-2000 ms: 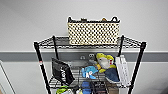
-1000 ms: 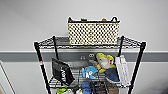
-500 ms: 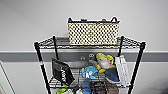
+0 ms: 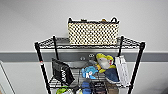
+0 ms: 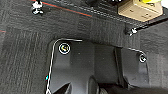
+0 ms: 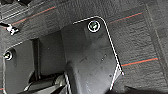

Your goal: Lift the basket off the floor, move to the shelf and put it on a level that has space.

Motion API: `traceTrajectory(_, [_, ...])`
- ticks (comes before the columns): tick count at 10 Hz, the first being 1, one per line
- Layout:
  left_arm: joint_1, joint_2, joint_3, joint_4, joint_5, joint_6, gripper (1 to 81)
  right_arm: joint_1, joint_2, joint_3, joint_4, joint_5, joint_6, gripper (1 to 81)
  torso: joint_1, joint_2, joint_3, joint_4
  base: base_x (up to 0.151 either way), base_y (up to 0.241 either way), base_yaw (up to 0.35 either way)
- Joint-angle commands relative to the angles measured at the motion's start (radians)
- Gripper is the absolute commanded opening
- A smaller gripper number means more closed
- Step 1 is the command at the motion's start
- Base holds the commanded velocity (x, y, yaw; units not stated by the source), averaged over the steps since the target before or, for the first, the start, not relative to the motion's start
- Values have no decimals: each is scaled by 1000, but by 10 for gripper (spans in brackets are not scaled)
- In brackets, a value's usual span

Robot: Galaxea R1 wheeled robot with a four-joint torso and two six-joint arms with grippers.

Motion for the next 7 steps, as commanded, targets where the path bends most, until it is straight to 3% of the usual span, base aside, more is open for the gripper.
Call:
traceTrajectory(1, [-21,98,-140,68,33,2,811,48,25,-46,-5,-36,-7,811,0,0,0,0,0,0,0])
traceTrajectory(7, [13,261,-382,83,23,1,811,5,78,-61,-13,-34,-17,811,0,0,1,0,0,0,0])
